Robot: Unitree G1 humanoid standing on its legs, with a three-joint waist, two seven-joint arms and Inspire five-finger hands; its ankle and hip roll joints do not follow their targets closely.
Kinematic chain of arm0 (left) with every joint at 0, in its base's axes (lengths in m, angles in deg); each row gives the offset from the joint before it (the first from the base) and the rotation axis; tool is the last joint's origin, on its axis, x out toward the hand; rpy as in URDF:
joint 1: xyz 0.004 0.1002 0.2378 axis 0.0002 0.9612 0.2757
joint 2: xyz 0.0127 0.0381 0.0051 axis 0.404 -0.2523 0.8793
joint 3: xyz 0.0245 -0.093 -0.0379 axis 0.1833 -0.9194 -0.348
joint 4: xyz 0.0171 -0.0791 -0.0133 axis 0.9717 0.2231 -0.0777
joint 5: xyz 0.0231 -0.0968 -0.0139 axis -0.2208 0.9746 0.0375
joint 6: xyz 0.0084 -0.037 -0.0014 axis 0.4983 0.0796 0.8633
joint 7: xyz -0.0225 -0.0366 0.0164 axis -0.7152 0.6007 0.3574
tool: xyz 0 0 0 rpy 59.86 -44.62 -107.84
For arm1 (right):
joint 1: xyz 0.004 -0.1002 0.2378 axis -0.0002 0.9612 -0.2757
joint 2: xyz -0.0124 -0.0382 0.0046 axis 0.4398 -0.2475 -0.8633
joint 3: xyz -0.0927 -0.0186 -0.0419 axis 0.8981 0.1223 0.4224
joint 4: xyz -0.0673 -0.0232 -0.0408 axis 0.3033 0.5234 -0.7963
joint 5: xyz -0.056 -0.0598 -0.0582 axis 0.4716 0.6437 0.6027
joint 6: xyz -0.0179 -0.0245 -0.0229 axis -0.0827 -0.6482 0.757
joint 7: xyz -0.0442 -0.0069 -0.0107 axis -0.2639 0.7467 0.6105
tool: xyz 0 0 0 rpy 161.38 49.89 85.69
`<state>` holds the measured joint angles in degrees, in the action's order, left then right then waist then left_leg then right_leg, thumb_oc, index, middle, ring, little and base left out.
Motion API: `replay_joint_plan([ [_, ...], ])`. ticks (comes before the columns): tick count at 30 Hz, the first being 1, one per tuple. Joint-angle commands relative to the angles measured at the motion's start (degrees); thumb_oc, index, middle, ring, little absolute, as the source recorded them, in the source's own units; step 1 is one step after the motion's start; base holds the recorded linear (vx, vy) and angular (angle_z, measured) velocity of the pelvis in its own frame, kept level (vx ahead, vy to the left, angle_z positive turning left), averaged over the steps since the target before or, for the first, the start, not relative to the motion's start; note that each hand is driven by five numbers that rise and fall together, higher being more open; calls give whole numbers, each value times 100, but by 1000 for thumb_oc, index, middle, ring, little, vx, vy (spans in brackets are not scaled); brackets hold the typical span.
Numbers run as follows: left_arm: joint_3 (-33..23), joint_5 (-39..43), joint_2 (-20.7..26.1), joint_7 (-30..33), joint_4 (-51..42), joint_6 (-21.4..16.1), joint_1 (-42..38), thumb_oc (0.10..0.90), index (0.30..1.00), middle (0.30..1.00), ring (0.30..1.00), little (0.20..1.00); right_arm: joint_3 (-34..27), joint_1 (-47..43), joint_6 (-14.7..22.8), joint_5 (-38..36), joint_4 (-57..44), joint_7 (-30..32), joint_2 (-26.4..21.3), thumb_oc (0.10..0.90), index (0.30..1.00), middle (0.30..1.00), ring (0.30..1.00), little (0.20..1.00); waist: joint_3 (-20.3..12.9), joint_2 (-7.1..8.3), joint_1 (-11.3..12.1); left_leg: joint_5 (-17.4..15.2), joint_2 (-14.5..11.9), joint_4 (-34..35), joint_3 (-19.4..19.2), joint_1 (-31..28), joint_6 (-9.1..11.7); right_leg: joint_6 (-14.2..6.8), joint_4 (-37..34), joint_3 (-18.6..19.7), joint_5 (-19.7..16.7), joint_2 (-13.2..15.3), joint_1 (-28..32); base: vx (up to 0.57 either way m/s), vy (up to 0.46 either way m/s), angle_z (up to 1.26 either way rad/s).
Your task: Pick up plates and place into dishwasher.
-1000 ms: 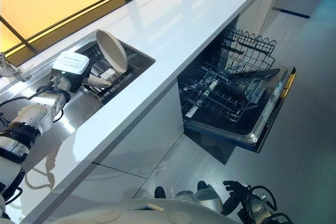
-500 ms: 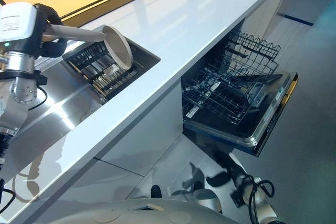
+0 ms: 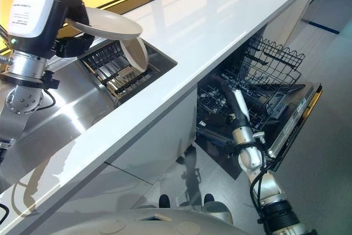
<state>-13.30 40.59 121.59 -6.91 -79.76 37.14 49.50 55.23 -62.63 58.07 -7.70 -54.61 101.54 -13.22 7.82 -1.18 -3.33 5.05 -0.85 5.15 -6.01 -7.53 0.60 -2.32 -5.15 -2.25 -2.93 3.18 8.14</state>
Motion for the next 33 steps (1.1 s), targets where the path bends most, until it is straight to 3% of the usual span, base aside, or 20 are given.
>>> replay_joint_plan([
  [1, -343, 476, 7, 108, -290, -335, -488, 100, 300, 300, 300, 200, -323, -1024, 688, 485, -881, 705, -474, 800, 900, 900, 900, 900, -463, -103, 114, -870, 278, -50, 29, -151, -148, -267, 278, -48, 388, -190, -198, 0, 0, 0],
  [10, 147, 1286, -275, -854, -978, -640, -956, 100, 300, 300, 300, 200, -151, -2161, 384, 843, -1462, 657, -1013, 800, 900, 900, 900, 900, -537, -7, 254, -837, 267, -56, 41, -118, -102, -276, 206, -159, 362, -166, -139, -5, -2, 1],
  [17, 553, 2197, -444, -1685, -1378, -508, -1370, 100, 300, 300, 300, 200, 76, -2701, 112, 1241, -1602, 498, -1188, 800, 900, 900, 900, 900, -607, 37, 295, -815, 279, -50, 69, -80, -80, -283, 181, -222, 346, -154, -139, -9, -3, 7],
  [22, 796, 2350, -501, -1812, -1478, -483, -1673, 100, 300, 300, 300, 200, 381, -2904, -189, 1090, -1573, -46, -1308, 800, 900, 900, 900, 900, -645, 63, 295, -798, 301, -42, 92, -58, -79, -290, 175, -231, 332, -145, -153, -3, 0, 1],
  [25, 850, 2048, -488, -1666, -1486, -477, -1788, 100, 300, 300, 300, 200, 458, -2939, -273, 1061, -1544, -64, -1327, 800, 900, 900, 900, 900, -660, 70, 287, -793, 298, -40, 87, -51, -75, -289, 175, -220, 330, -146, -159, -2, 0, 2],
  [27, 888, 1768, -432, -1469, -1436, -446, -1899, 100, 300, 300, 300, 200, 450, -2971, -381, 947, -1490, 198, -1324, 800, 900, 900, 900, 900, -664, 73, 276, -793, 290, -35, 75, -48, -70, -290, 178, -216, 328, -144, -165, 0, 0, 0],
  [33, 799, 1396, -402, -1321, -1323, -239, -1810, 100, 300, 300, 300, 200, 118, -2730, -145, 1157, -1535, 1145, -1013, 800, 900, 900, 900, 900, -653, 44, 253, -819, 293, -30, 73, -53, -79, -309, 150, -186, 297, -152, -180, 0, 0, 0],
])
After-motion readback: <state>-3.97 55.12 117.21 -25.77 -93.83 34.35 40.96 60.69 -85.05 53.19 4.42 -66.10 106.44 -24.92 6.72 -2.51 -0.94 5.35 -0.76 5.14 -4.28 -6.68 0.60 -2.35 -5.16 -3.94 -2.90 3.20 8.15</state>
